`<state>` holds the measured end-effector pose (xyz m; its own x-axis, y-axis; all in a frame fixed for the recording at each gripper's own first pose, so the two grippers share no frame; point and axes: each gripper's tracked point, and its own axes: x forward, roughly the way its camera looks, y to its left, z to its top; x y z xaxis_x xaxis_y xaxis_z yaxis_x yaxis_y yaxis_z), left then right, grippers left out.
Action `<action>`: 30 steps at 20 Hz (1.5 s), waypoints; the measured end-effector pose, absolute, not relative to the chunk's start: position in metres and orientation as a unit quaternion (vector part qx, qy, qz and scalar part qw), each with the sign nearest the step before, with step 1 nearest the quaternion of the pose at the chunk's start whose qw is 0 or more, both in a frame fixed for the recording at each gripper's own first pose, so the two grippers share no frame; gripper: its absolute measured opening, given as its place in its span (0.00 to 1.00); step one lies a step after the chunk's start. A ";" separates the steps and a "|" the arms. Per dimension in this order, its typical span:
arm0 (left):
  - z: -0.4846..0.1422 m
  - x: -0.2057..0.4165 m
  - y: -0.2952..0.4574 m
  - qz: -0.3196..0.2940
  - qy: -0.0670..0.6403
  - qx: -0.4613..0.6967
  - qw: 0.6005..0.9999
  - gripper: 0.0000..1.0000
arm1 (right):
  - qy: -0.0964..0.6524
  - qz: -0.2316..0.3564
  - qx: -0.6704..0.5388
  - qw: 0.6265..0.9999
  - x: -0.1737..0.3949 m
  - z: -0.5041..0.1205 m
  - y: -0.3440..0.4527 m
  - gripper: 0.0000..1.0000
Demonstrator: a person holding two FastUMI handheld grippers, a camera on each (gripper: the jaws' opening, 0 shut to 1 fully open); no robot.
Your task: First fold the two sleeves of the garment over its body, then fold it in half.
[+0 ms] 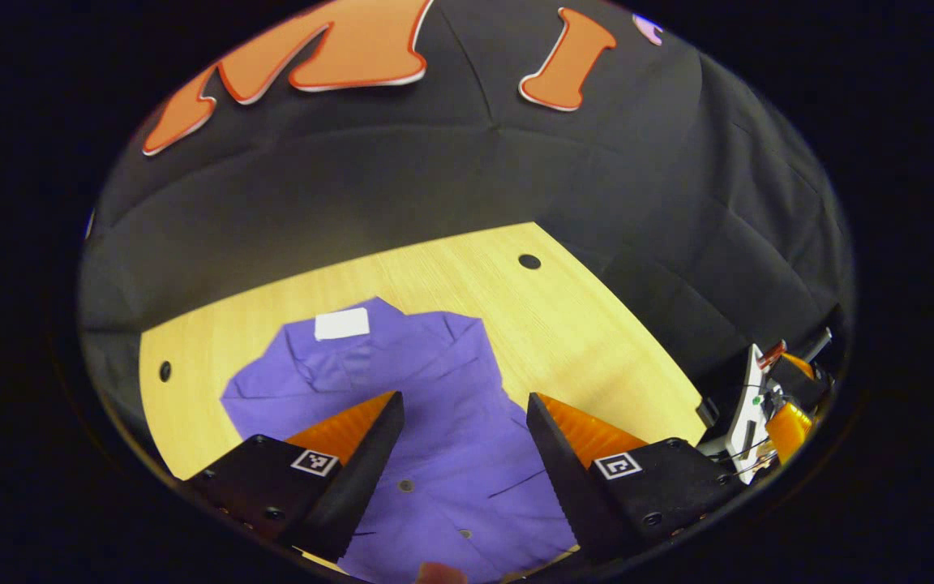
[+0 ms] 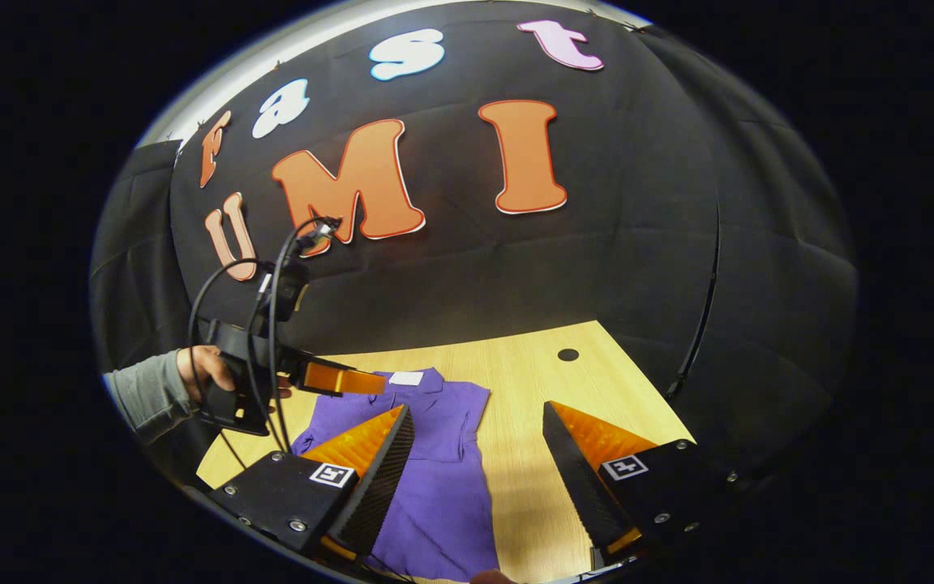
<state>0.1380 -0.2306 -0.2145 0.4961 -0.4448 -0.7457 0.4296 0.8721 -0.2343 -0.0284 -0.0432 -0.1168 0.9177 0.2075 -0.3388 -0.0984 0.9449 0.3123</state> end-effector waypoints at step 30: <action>-0.048 -0.024 0.001 0.049 0.048 0.016 0.998 0.96 | 0.130 0.138 0.019 0.982 -0.023 -0.103 0.058 0.95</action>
